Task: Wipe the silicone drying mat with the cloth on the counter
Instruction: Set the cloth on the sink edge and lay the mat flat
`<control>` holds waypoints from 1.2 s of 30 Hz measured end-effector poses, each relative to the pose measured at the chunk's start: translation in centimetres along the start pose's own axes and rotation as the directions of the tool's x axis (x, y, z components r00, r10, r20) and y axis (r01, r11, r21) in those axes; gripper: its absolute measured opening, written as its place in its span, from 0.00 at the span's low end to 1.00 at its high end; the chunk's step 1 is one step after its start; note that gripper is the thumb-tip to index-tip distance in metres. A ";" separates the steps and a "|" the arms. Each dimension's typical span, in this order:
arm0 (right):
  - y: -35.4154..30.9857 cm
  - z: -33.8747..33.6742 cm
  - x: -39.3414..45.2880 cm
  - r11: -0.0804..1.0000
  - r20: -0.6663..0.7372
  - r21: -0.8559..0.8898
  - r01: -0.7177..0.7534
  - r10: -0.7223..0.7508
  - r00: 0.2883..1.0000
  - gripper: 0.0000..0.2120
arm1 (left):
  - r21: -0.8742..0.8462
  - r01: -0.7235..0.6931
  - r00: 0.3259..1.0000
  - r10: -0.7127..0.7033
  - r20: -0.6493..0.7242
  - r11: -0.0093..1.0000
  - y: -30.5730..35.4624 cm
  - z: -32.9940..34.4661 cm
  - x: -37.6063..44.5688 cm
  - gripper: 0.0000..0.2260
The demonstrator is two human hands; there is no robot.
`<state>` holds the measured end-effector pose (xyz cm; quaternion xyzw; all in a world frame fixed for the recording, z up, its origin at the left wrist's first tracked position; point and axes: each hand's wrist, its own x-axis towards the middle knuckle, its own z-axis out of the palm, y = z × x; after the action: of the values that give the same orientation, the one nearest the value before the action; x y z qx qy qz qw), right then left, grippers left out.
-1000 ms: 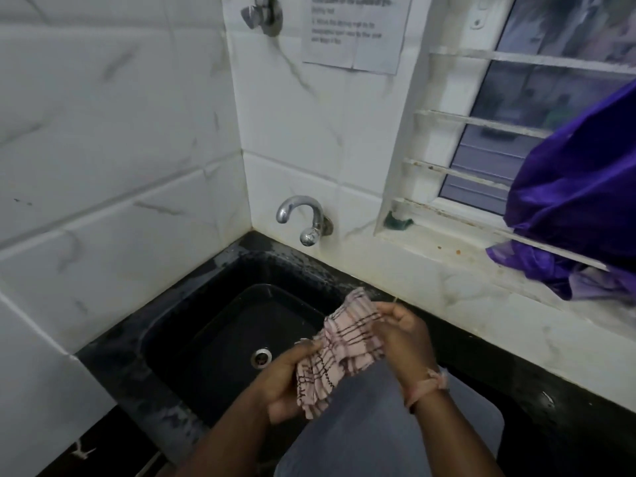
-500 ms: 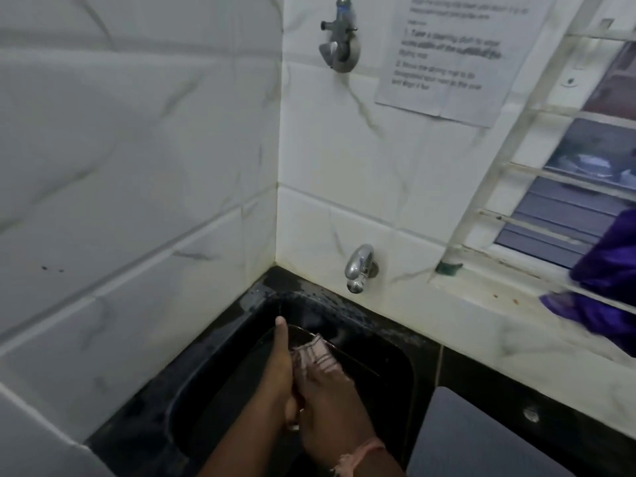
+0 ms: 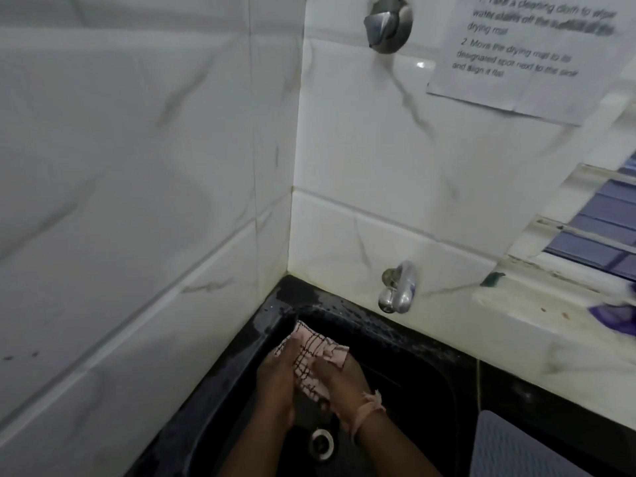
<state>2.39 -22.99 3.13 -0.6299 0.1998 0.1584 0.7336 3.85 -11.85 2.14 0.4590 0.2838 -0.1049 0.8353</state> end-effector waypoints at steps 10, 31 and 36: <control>-2.3 1.7 13.7 0.944 -0.117 0.010 -0.331 0.330 0.937 0.07 | 0.208 0.054 0.978 -0.010 -0.211 0.977 5.9 3.0 12.8 0.07; -2.8 -1.9 15.1 0.871 -0.177 -0.491 -0.026 -0.071 0.982 0.11 | 0.664 -0.043 0.977 0.170 -0.129 0.746 2.2 8.1 12.8 0.14; -1.8 -4.7 8.4 0.868 -0.259 -0.494 0.046 -0.198 0.945 0.10 | 0.682 -0.098 0.989 0.149 -0.015 0.725 -0.8 9.6 6.6 0.12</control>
<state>10.14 -28.07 -0.06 -0.8207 0.2228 0.0576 0.5230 12.48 -19.71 1.84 0.7533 0.2233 -0.1294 0.6049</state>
